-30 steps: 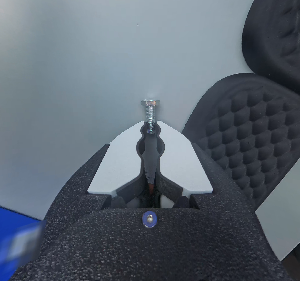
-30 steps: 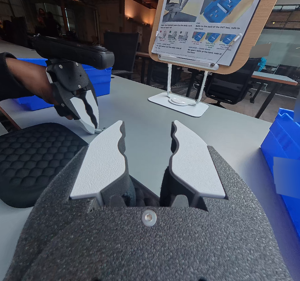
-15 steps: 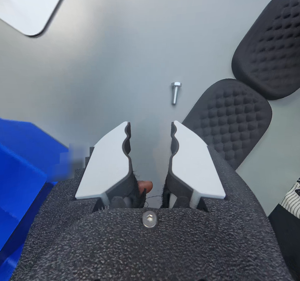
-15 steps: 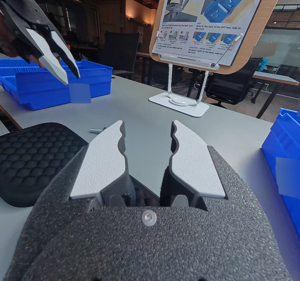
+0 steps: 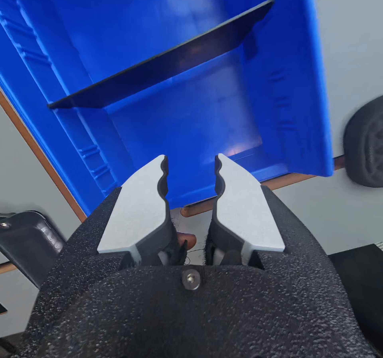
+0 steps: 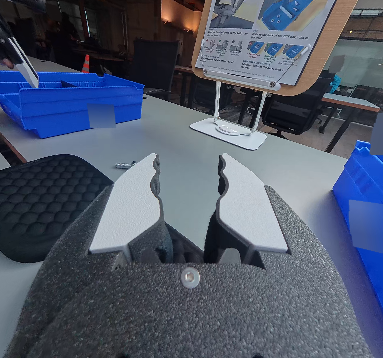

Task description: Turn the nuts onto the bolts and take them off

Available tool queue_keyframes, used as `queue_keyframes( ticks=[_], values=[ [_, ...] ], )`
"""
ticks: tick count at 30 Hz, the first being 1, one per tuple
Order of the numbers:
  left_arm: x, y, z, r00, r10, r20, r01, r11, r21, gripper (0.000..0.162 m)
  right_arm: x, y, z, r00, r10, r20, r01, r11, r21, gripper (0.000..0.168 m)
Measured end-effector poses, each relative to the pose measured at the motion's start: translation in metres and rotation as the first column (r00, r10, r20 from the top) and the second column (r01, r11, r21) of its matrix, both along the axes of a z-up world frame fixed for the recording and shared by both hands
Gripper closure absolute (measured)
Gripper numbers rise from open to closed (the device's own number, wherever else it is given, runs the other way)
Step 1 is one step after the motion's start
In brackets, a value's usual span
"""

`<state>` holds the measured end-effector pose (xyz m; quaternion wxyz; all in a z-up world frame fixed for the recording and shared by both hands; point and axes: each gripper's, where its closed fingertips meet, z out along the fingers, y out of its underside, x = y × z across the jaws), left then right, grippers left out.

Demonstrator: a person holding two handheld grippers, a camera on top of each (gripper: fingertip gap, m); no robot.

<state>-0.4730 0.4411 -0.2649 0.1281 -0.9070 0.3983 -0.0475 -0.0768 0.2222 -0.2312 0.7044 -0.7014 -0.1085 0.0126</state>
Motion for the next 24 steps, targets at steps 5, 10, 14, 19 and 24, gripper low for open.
queue_keyframes(
  ticks=[5, 10, 14, 19, 24],
  values=[
    [-0.025, 0.01, -0.04, 0.99, 0.121, -0.077, -0.127, 0.989, -0.074, 0.119, 0.0, 0.0, 0.0, 1.0, 0.0, -0.001, 0.0, 1.0, 0.003, 0.114],
    [-0.032, 0.016, -0.06, 0.976, 0.184, -0.115, -0.195, 0.977, -0.087, 0.121, 0.001, 0.0, 0.001, 1.0, 0.0, -0.007, 0.0, 1.0, 0.005, 0.114],
    [-0.038, 0.02, -0.069, 0.965, 0.222, -0.137, -0.236, 0.966, -0.101, 0.124, 0.001, -0.001, 0.001, 1.0, 0.0, -0.012, 0.0, 1.0, 0.006, 0.114],
    [-0.045, 0.021, -0.078, 0.957, 0.238, -0.167, -0.259, 0.958, -0.122, 0.126, 0.002, -0.001, 0.002, 1.0, -0.001, -0.019, 0.001, 1.0, 0.008, 0.114],
    [-0.047, 0.018, -0.083, 0.956, 0.24, -0.167, -0.263, 0.955, -0.138, 0.128, 0.002, -0.001, 0.002, 1.0, -0.001, -0.021, 0.002, 1.0, 0.007, 0.115]
  ],
)
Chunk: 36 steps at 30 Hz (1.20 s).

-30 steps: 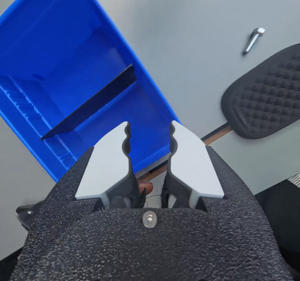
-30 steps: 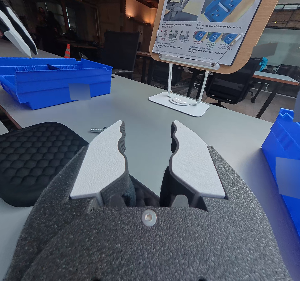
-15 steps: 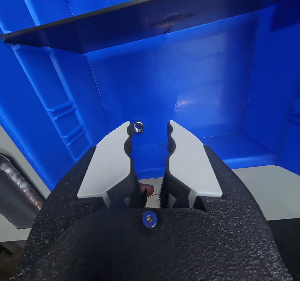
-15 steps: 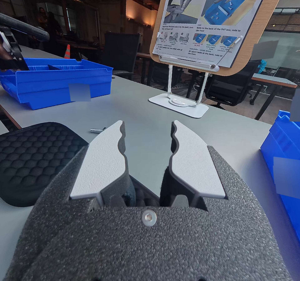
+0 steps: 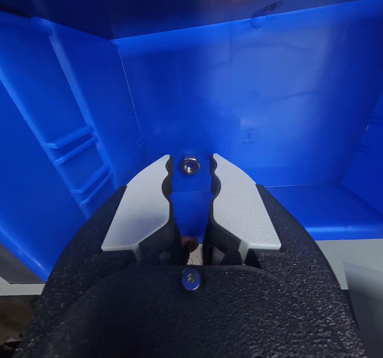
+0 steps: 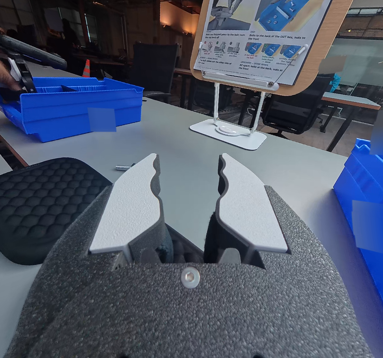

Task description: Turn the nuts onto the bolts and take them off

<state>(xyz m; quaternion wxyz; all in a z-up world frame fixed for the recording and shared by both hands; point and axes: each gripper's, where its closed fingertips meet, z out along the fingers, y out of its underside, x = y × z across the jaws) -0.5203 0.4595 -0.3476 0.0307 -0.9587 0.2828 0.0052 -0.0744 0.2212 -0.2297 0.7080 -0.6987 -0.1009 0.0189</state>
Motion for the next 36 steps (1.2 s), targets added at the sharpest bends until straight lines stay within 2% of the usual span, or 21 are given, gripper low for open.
queue_keyframes(
  ticks=[5, 10, 13, 15, 22, 25, 30, 36],
  values=[
    [0.002, -0.003, -0.001, 0.999, -0.005, 0.034, 0.006, 1.0, -0.025, 0.137, 0.001, 0.0, 0.001, 1.0, -0.004, 0.0, 0.004, 1.0, 0.004, 0.115],
    [-0.004, -0.004, 0.0, 1.0, 0.001, 0.015, 0.0, 0.999, -0.038, 0.126, 0.001, -0.001, 0.001, 1.0, -0.004, -0.002, 0.004, 1.0, 0.008, 0.115],
    [-0.003, -0.006, -0.001, 1.0, -0.01, 0.025, 0.011, 0.999, -0.051, 0.132, 0.001, -0.001, 0.001, 1.0, -0.005, 0.0, 0.005, 1.0, 0.011, 0.115],
    [-0.003, -0.007, -0.001, 1.0, -0.012, 0.029, 0.014, 0.998, -0.056, 0.142, 0.001, -0.001, 0.002, 1.0, -0.006, -0.001, 0.006, 1.0, 0.012, 0.115],
    [0.002, -0.009, 0.005, 0.997, -0.062, 0.047, 0.063, 0.997, -0.036, 0.143, 0.0, -0.001, 0.001, 1.0, -0.004, 0.004, 0.003, 1.0, 0.011, 0.115],
    [0.011, -0.008, 0.022, 0.994, -0.095, 0.059, 0.094, 0.995, 0.016, 0.143, 0.0, -0.001, 0.001, 1.0, -0.003, 0.007, 0.003, 1.0, 0.007, 0.115],
    [0.043, -0.007, 0.071, 0.975, -0.205, 0.09, 0.19, 0.971, 0.147, 0.143, 0.0, 0.0, 0.0, 1.0, -0.001, 0.009, 0.001, 1.0, 0.002, 0.115],
    [0.12, -0.027, 0.122, 0.884, -0.451, 0.125, 0.406, 0.871, 0.277, 0.143, -0.001, 0.001, -0.002, 1.0, 0.001, 0.015, 0.0, 1.0, -0.008, 0.115]
  ],
)
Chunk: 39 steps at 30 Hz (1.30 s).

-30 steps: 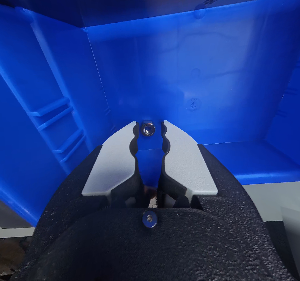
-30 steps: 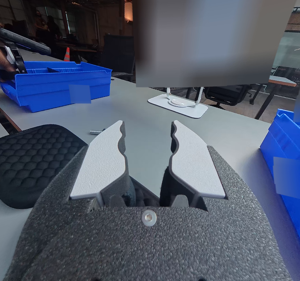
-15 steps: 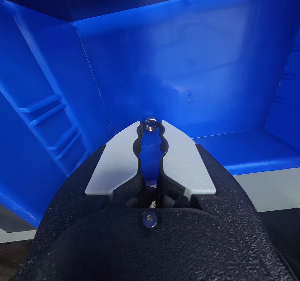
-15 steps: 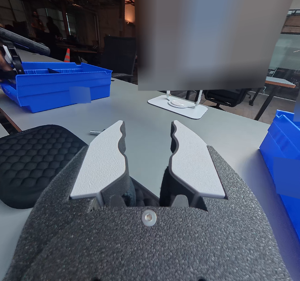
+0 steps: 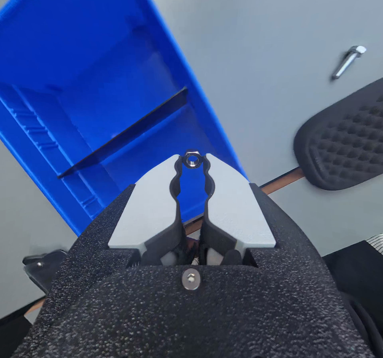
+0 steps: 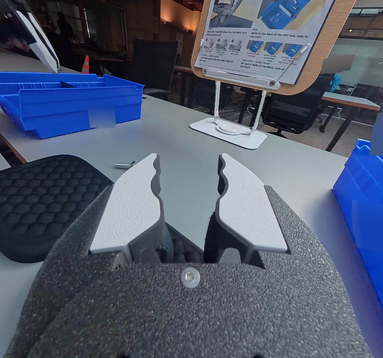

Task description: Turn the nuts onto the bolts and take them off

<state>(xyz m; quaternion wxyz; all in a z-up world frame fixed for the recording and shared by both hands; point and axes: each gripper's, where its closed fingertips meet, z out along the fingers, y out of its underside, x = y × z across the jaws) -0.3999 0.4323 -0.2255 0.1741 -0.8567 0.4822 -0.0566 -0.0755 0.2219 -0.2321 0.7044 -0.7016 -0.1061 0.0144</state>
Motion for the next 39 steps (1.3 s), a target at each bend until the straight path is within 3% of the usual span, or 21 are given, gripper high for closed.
queue_keyframes(
  ticks=[8, 16, 28, 39],
  values=[
    [0.117, -0.058, 0.022, 0.928, -0.364, 0.075, 0.362, 0.931, 0.048, 0.143, -0.001, 0.001, -0.003, 1.0, 0.002, 0.005, -0.002, 1.0, -0.014, 0.115],
    [0.209, -0.125, -0.015, 0.79, -0.607, 0.09, 0.611, 0.792, -0.02, 0.143, -0.001, 0.002, -0.004, 1.0, 0.002, 0.01, -0.002, 1.0, -0.023, 0.115],
    [0.248, -0.138, -0.097, 0.738, -0.668, -0.095, 0.657, 0.744, -0.122, 0.143, -0.002, 0.003, -0.005, 1.0, 0.006, 0.009, -0.006, 1.0, -0.029, 0.116],
    [0.25, -0.141, -0.118, 0.725, -0.677, -0.127, 0.657, 0.735, -0.168, 0.143, -0.002, 0.002, -0.005, 1.0, 0.007, 0.01, -0.007, 1.0, -0.029, 0.116]
  ],
)
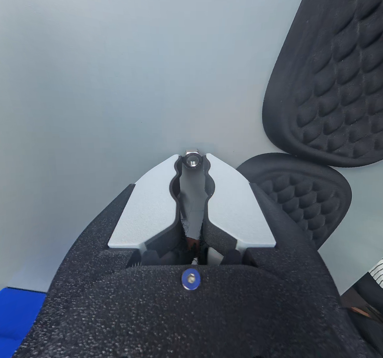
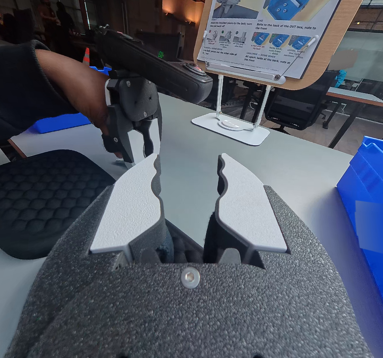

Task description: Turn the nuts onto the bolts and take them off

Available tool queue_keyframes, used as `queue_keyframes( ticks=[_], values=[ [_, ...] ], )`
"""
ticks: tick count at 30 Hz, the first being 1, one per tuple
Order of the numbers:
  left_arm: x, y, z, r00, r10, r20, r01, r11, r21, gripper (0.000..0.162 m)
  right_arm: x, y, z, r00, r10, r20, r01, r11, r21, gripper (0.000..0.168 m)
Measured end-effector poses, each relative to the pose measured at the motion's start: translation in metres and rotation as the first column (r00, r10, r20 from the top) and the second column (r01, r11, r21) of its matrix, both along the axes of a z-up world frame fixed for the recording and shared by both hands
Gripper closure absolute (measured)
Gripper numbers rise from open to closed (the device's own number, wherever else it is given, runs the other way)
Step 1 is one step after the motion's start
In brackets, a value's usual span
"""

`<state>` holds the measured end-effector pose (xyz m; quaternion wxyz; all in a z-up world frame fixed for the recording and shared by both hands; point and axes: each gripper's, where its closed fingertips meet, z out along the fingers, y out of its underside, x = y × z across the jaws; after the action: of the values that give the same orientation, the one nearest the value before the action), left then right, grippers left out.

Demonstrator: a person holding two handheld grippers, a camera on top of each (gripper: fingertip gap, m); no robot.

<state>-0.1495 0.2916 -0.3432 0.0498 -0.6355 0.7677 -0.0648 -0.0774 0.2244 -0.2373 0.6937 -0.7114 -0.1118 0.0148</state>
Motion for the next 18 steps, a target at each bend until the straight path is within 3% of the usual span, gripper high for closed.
queue_keyframes(
  ticks=[7, 11, 14, 18],
  values=[
    [-0.001, -0.003, 0.001, 1.0, 0.008, 0.029, -0.007, 0.999, -0.036, 0.133, 0.0, 0.001, -0.001, 1.0, -0.001, 0.001, 0.001, 1.0, -0.006, 0.116],
    [0.005, 0.0, 0.019, 0.974, 0.05, 0.22, -0.034, 0.997, -0.074, 0.119, 0.0, 0.001, -0.001, 1.0, 0.0, 0.002, 0.0, 1.0, -0.011, 0.116],
    [0.013, 0.003, 0.045, 0.861, 0.067, 0.503, -0.013, 0.994, -0.111, 0.106, -0.002, 0.002, -0.003, 1.0, 0.001, 0.013, -0.001, 1.0, -0.022, 0.116],
    [0.005, 0.01, 0.084, 0.595, 0.161, 0.788, -0.027, 0.983, -0.18, 0.094, -0.005, 0.004, -0.006, 0.999, 0.005, 0.041, -0.003, 0.999, -0.046, 0.116]
  ],
)
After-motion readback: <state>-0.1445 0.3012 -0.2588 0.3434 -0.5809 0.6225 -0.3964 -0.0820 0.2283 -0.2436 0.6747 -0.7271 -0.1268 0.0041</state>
